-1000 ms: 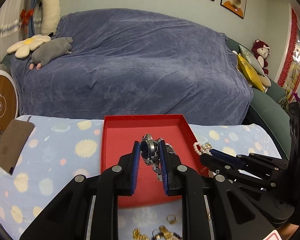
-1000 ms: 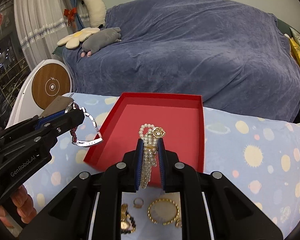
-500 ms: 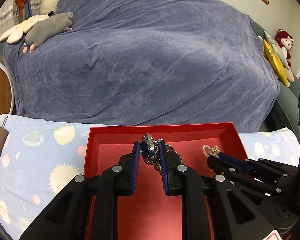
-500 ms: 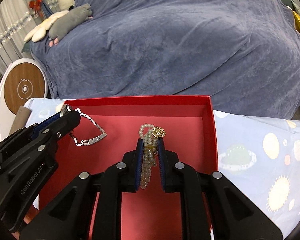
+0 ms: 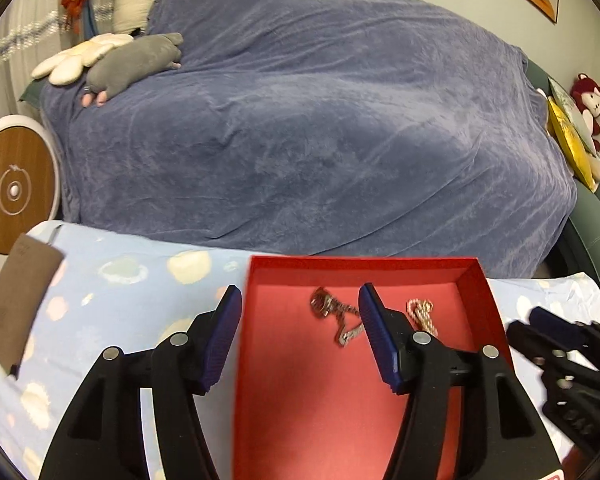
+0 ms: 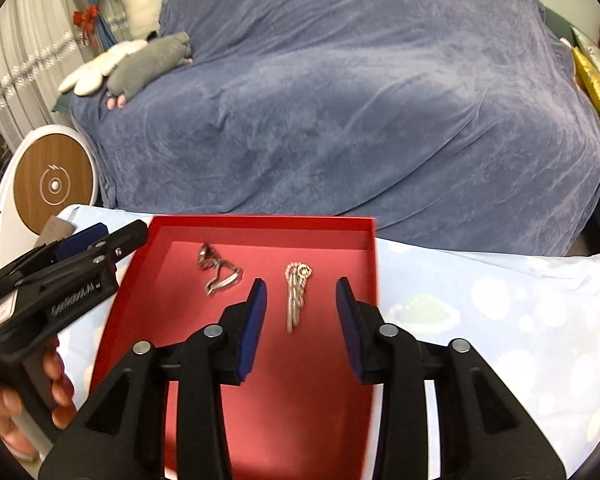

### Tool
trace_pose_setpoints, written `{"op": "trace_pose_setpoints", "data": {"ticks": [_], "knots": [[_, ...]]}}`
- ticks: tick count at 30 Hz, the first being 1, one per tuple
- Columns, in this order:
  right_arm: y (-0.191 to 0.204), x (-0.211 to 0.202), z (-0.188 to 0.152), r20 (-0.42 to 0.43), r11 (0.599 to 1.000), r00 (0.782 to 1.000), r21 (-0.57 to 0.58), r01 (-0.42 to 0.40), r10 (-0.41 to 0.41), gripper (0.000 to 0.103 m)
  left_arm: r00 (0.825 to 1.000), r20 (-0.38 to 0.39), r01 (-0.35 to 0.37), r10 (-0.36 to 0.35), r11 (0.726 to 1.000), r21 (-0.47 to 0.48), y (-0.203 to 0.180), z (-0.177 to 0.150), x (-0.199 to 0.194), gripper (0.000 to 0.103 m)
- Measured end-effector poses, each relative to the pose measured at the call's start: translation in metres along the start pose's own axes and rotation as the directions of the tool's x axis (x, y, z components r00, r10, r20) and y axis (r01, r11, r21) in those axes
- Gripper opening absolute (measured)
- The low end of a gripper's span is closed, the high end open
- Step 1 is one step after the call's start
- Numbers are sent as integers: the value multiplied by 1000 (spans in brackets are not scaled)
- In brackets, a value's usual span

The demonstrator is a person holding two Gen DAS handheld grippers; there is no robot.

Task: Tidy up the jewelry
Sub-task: 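Open both grippers to drop the items into the red box, then withdraw, then grasp the gold watch with the right gripper while the left gripper grasps the gold chain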

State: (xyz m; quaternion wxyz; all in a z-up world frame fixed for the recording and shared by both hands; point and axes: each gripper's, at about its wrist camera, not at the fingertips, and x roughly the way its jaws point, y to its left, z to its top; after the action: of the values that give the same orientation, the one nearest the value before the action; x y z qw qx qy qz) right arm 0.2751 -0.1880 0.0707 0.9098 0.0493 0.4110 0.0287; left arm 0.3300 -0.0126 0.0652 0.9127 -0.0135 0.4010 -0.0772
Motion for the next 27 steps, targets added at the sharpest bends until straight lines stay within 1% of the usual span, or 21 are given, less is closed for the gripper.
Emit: {"op": "trace_pose_setpoints", "data": {"ticks": [3, 4, 6, 11, 15, 17, 20, 22, 24, 27], "knots": [[-4, -46, -27, 20, 1000, 1000, -1, -21, 21, 39, 1000, 13, -11, 11, 1000, 1, 8, -21, -37, 60], [-5, -59, -35, 18, 1000, 1000, 0, -24, 24, 41, 1000, 10, -14, 13, 1000, 4, 10, -28, -49, 61], [-6, -83, -58, 18, 1000, 999, 5, -30, 30, 41, 1000, -2, -14, 14, 1000, 1, 14, -47, -69, 64], [-1, -121, -110, 15, 1000, 1000, 14, -24, 24, 41, 999, -40, 13, -15, 999, -40, 20, -95, -105, 66], [0, -127, -144, 4, 998, 999, 48, -52, 52, 41, 998, -64, 14, -16, 999, -39, 16, -142, -119, 71], [-1, -122, -159, -1, 998, 999, 54, -39, 39, 41, 996, -82, 19, -20, 1000, -6, 10, -164, -120, 71], [3, -111, -176, -54, 998, 997, 36, -58, 60, 41, 995, -101, 4, 1, 999, 50, 3, -190, -116, 71], [9, -104, -188, -75, 998, 995, -1, -58, 58, 41, 992, -122, -4, 15, 995, 96, 0, -201, -109, 71], [20, -97, -195, -93, 997, 993, -43, -70, 66, 41, 992, -123, -23, 38, 993, 118, 1, -210, -105, 71], [41, -86, -204, -121, 991, 988, -84, -103, 92, 40, 989, -145, -18, 32, 995, 94, 7, -216, -100, 71]]}}
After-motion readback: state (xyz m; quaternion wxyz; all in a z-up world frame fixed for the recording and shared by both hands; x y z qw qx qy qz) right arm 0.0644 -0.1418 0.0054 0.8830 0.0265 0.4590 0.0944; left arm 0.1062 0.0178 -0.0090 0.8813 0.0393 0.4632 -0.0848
